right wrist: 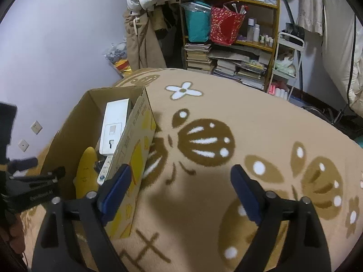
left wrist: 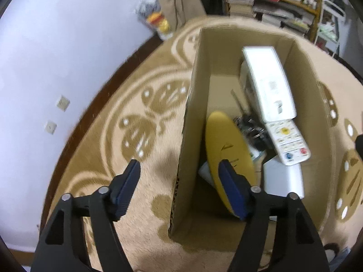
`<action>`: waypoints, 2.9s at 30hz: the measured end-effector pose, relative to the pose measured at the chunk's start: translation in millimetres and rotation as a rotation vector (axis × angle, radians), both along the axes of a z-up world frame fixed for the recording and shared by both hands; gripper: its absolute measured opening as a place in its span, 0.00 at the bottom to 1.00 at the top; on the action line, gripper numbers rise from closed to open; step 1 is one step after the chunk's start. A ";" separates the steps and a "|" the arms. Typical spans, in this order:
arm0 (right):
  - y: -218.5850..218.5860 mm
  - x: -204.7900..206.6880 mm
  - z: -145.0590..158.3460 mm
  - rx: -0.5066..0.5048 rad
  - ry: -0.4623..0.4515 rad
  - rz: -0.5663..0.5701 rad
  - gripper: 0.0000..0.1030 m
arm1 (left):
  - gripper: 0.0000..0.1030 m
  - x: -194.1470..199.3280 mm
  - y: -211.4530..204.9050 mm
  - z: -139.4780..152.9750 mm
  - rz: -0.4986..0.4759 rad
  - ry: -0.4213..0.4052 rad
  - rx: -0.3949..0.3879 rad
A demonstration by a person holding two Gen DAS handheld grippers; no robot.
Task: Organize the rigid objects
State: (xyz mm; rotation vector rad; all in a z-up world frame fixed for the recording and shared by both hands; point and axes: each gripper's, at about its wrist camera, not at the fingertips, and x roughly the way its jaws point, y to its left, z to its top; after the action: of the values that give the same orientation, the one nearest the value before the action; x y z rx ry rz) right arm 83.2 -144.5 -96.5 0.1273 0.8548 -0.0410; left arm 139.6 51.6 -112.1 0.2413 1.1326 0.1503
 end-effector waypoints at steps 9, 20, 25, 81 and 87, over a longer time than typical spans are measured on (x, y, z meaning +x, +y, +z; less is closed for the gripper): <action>-9.8 -25.9 15.4 0.002 -0.012 -0.037 1.00 | 0.97 -23.0 -11.9 24.6 -0.052 -0.090 -0.029; -10.9 -62.9 45.7 -0.012 -0.069 -0.042 1.00 | 0.97 -59.0 -9.8 68.9 -0.104 -0.208 -0.127; -3.3 -86.9 70.9 -0.035 -0.147 -0.033 1.00 | 0.97 -86.7 -12.1 92.9 -0.145 -0.298 -0.151; -15.2 -162.3 59.9 -0.024 -0.287 -0.085 1.00 | 0.97 -168.1 -21.4 114.6 -0.261 -0.478 -0.152; -17.1 -162.5 59.2 -0.022 -0.281 -0.080 1.00 | 0.97 -166.9 -23.7 111.9 -0.260 -0.461 -0.141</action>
State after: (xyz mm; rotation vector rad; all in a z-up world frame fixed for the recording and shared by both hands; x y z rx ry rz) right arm -79.3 -161.7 -37.3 0.1422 0.5679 -0.1047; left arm -27.3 27.9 -0.2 0.2120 0.6428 -0.1025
